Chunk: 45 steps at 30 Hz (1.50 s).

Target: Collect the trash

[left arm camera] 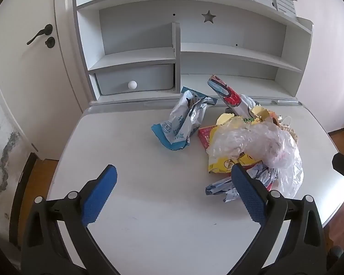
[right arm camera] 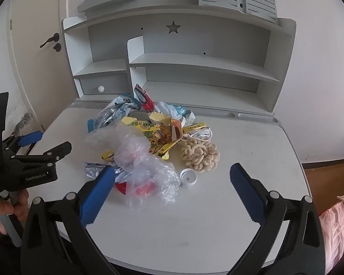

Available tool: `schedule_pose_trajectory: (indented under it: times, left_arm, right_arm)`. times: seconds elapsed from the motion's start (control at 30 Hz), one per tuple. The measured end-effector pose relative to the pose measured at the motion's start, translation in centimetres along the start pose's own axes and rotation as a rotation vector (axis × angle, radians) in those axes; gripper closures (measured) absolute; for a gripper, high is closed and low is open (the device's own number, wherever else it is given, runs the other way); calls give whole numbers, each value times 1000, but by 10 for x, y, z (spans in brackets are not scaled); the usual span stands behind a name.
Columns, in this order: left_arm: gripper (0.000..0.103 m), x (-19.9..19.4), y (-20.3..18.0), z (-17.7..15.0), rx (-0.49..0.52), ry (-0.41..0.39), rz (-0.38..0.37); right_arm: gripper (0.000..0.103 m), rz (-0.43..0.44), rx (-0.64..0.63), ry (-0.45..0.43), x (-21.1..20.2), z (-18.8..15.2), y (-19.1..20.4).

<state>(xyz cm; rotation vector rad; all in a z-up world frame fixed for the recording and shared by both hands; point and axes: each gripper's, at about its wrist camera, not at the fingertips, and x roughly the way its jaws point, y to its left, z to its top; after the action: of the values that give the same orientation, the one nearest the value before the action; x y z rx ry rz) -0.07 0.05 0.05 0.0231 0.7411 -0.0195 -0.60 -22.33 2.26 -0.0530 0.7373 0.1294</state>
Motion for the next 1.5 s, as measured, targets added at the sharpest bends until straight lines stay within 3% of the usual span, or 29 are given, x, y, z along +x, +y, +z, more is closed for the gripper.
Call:
schedule_pose_trajectory:
  times: [1.5]
  left_arm:
    - [6, -3, 2, 0, 17, 4, 1]
  right_arm:
    - [6, 31, -2, 9, -7, -3, 4]
